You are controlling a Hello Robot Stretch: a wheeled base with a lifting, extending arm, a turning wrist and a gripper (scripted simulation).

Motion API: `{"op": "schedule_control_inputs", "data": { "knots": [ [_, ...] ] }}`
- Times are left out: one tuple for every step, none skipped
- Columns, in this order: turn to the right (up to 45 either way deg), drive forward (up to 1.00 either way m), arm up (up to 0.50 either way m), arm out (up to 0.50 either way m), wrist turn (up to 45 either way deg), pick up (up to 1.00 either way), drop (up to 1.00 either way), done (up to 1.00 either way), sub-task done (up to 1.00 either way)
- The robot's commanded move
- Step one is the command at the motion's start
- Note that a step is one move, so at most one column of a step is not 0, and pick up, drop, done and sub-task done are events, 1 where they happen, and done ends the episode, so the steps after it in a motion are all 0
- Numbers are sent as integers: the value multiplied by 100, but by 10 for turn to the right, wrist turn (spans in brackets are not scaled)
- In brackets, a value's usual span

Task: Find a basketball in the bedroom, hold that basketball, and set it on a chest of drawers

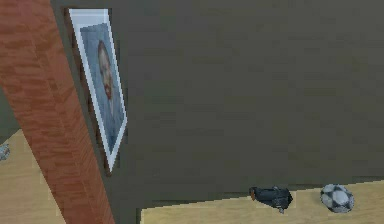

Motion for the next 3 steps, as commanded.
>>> {"op": "schedule_control_inputs", "data": {
  "knots": [
    [0, 0, 0, 0, -210, 0, 0, 0, 0],
    [0, 0, 0, -48, 0, 0, 0, 0, 0],
    [450, 0, 0, 0, 0, 0, 0, 0, 0]
  ]
}}
